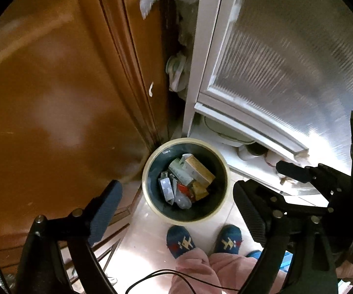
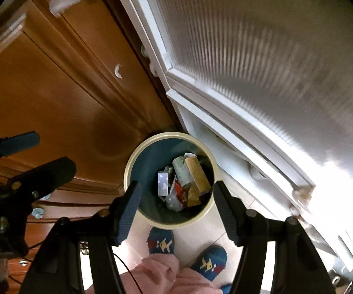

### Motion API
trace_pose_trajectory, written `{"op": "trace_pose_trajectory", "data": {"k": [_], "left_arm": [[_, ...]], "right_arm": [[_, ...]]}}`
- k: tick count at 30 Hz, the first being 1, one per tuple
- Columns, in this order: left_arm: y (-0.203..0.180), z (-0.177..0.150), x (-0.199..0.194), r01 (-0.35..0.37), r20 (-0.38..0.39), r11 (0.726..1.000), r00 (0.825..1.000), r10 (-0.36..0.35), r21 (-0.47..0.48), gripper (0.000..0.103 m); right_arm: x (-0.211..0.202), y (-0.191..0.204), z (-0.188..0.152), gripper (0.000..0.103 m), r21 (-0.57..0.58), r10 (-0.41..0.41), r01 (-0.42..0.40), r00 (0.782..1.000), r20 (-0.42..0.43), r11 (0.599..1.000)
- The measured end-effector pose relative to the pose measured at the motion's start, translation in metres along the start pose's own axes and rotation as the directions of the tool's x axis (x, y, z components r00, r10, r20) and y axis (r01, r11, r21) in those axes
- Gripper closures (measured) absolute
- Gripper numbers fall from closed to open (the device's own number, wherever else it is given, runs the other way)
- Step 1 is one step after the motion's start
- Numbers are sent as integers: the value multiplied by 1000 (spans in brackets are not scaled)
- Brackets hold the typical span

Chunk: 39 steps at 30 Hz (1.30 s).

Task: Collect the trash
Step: 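Raise both tools from the bin back over the countertop trash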

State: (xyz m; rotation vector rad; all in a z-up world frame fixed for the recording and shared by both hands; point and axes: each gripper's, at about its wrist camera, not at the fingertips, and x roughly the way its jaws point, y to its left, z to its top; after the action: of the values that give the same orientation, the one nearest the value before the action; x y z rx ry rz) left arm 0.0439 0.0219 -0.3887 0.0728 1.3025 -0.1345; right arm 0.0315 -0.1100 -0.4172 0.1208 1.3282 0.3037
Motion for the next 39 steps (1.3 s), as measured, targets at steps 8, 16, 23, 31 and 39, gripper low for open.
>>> {"op": "trace_pose_trajectory", "data": {"k": [8, 16, 23, 31, 39], "left_arm": [[-10, 9, -89, 38, 26, 999, 999, -38, 11, 11], [-17, 21, -196, 102, 93, 994, 990, -104, 25, 11], [-13, 48, -270, 122, 196, 991, 972, -131, 58, 11], [-12, 97, -342, 124, 288, 984, 945, -157, 128, 10], [-6, 156, -385, 116, 376, 977, 910, -178, 182, 10]], "right_arm": [[-91, 12, 3, 41, -11, 14, -14, 1000, 16, 1000], [-195, 33, 12, 41, -109, 24, -14, 995, 92, 994], [-269, 54, 29, 41, -191, 15, 28, 976, 217, 981], [-349, 66, 68, 41, -170, -24, 99, 918, 396, 981], [-393, 72, 114, 41, -128, -137, 245, 824, 551, 961]]}}
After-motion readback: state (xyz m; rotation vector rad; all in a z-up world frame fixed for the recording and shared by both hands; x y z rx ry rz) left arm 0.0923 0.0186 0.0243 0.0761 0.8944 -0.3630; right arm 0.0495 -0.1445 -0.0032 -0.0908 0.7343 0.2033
